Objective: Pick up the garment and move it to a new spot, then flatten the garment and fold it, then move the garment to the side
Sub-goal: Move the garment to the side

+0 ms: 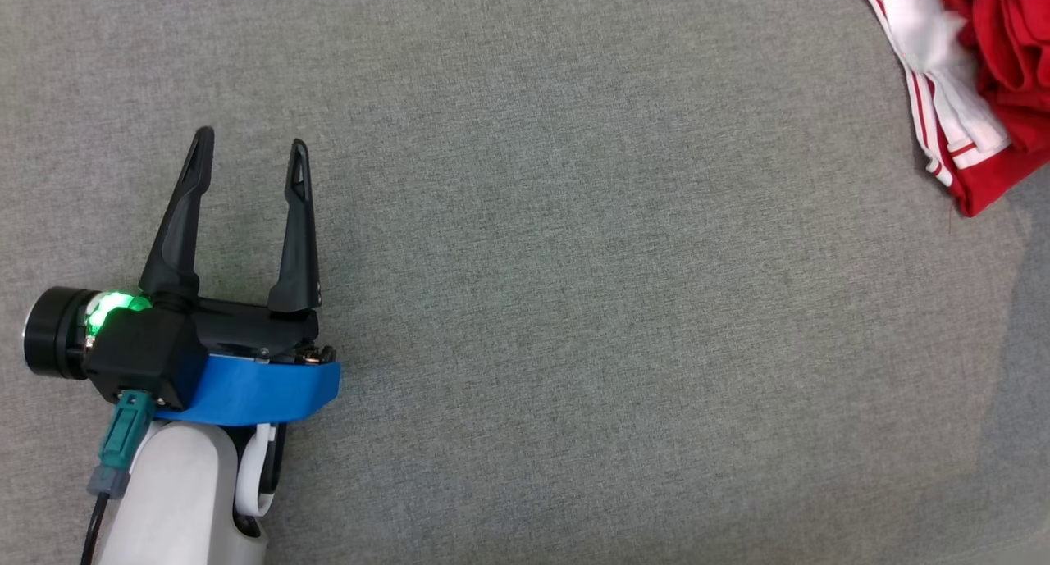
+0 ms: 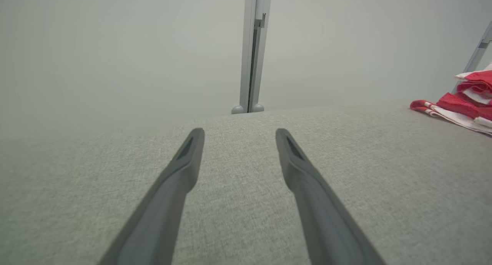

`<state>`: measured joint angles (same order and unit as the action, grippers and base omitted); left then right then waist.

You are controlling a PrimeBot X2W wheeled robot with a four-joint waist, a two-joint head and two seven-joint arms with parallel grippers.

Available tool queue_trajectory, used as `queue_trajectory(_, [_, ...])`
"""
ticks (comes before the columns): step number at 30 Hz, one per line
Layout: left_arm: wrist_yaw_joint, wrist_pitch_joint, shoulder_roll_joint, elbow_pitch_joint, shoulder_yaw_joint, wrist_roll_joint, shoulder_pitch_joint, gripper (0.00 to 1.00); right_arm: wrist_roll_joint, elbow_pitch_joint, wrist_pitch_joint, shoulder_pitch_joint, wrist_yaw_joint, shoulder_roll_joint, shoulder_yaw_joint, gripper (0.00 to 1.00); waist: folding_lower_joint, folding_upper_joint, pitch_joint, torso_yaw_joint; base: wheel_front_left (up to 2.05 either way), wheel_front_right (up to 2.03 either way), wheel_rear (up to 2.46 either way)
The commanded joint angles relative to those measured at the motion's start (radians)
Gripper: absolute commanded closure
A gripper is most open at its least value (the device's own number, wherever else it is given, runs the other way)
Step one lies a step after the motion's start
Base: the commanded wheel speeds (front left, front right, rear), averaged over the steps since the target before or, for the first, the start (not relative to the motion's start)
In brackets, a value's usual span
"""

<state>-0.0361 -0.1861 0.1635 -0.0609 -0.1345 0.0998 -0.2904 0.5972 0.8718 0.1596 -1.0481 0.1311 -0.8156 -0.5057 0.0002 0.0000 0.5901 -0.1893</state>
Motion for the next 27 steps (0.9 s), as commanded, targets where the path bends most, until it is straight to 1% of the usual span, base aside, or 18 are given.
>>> queue_trajectory(1, [0.002,0.008,0.008,-0.016,-0.002,-0.005,-0.018,0.00,-0.005,0.021,-0.001,-0.028,-0.001,0.007,-0.018,1.00,-0.0002,0.0000,0.008,0.002,0.00,0.00,0.00])
queue_trajectory(4, [0.002,0.014,0.012,-0.039,-0.005,-0.005,-0.017,0.00,0.000,0.052,0.002,-0.066,0.000,0.025,-0.058,1.00,-0.0002,0.0000,0.018,0.005,0.00,0.00,0.00])
queue_trajectory(6, [0.004,0.016,0.013,-0.049,-0.005,-0.003,-0.014,0.00,-0.020,0.070,0.022,-0.089,-0.001,0.027,-0.087,1.00,-0.0002,0.0000,0.026,0.008,0.00,0.00,0.00])
queue_trajectory(7, [0.006,0.016,0.013,-0.052,-0.005,-0.003,-0.011,0.00,-0.026,0.084,0.031,-0.094,-0.001,0.033,-0.098,0.84,-0.0002,0.0000,0.027,0.010,0.00,0.00,0.00])
queue_trajectory(8, [0.008,0.015,0.014,-0.054,-0.004,-0.001,-0.008,0.00,-0.027,0.099,0.039,-0.102,0.000,0.041,-0.104,0.60,-0.0002,0.0000,0.028,0.011,0.00,0.00,0.00])
queue_trajectory(9, [0.012,0.014,0.015,-0.056,-0.001,0.002,0.000,0.00,-0.033,0.131,0.053,-0.121,-0.001,0.047,-0.109,0.00,-0.0002,0.0000,0.028,0.013,0.00,0.00,0.00])
queue_trajectory(17, [0.019,0.002,0.015,-0.040,0.002,0.016,0.019,0.00,-0.086,0.231,0.095,-0.173,-0.001,0.072,-0.127,0.00,-0.0002,0.0000,-0.004,0.017,0.00,0.00,0.00])
queue_trajectory(20, [0.019,-0.008,0.010,-0.024,-0.001,0.026,0.023,0.00,-0.101,0.241,0.102,-0.175,0.000,0.086,-0.121,0.00,-0.0002,0.0000,-0.035,0.025,0.00,0.00,0.00])
queue_trajectory(22, [0.022,-0.016,0.005,-0.009,-0.002,0.033,0.029,0.00,-0.104,0.221,0.105,-0.166,0.000,0.092,-0.111,0.00,-0.0002,0.0000,-0.063,0.035,0.00,0.00,0.00])
queue_trajectory(25, [0.027,-0.030,0.000,0.015,0.005,0.046,0.047,0.00,-0.116,0.142,0.106,-0.127,0.000,0.099,-0.077,0.00,-0.0002,0.0000,-0.109,0.055,0.00,0.00,0.00])
queue_trajectory(27, [0.028,-0.036,-0.004,0.032,0.009,0.055,0.059,0.00,-0.129,0.081,0.106,-0.089,0.000,0.117,-0.047,0.00,-0.0002,0.0000,-0.144,0.067,0.00,0.00,0.00])
